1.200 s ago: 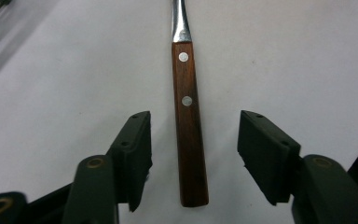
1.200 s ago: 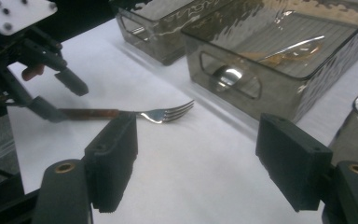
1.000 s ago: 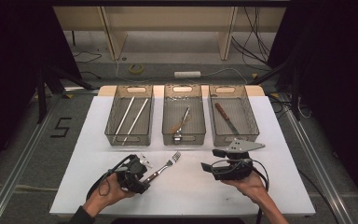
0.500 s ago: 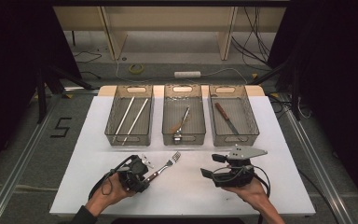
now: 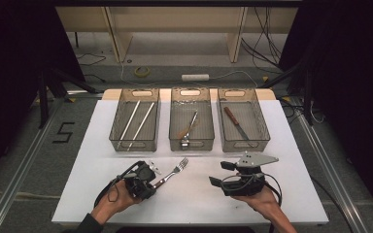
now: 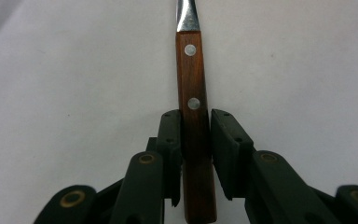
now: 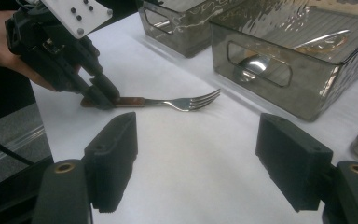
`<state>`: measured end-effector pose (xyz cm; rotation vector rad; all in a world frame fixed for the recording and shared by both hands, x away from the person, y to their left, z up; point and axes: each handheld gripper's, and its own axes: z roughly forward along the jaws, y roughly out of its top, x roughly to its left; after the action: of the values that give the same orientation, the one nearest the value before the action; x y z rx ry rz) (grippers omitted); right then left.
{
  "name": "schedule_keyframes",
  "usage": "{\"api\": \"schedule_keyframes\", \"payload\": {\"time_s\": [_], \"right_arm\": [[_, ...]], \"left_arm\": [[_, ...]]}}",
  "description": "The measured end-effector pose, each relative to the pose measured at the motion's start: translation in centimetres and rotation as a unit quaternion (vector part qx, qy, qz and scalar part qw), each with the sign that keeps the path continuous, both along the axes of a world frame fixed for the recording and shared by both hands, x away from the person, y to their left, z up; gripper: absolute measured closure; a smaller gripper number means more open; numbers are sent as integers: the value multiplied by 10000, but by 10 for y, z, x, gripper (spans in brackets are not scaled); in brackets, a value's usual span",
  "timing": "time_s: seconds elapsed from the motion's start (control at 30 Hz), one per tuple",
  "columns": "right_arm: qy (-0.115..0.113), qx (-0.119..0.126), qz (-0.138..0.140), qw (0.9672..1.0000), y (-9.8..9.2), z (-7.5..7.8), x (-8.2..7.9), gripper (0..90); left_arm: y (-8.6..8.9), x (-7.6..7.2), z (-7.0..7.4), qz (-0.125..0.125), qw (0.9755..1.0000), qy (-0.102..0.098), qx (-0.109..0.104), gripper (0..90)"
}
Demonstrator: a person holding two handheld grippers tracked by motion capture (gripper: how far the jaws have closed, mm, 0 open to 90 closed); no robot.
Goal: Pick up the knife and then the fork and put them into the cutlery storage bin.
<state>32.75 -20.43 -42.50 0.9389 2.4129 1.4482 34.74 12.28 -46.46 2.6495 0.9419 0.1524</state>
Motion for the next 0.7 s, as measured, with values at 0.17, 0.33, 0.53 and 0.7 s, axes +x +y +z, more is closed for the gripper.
{"api": "schedule_keyframes", "payload": {"time_s": [0.17, 0.33, 0.53, 0.7], "right_arm": [[3, -11, 41, 10000, 1, -1, 0, 307], [19, -19, 52, 10000, 1, -1, 0, 307], [19, -6, 75, 10000, 1, -1, 0, 309], [-10, 0, 94, 10000, 2, 0, -1, 310]], "left_arm": [[1, 0, 0, -126, 9999, -28, 27, 750], [1, -1, 1, -215, 9997, -132, 44, 754], [3, 0, 7, -195, 9995, -232, -82, 756], [2, -2, 14, -277, 9991, -139, -279, 756]]}}
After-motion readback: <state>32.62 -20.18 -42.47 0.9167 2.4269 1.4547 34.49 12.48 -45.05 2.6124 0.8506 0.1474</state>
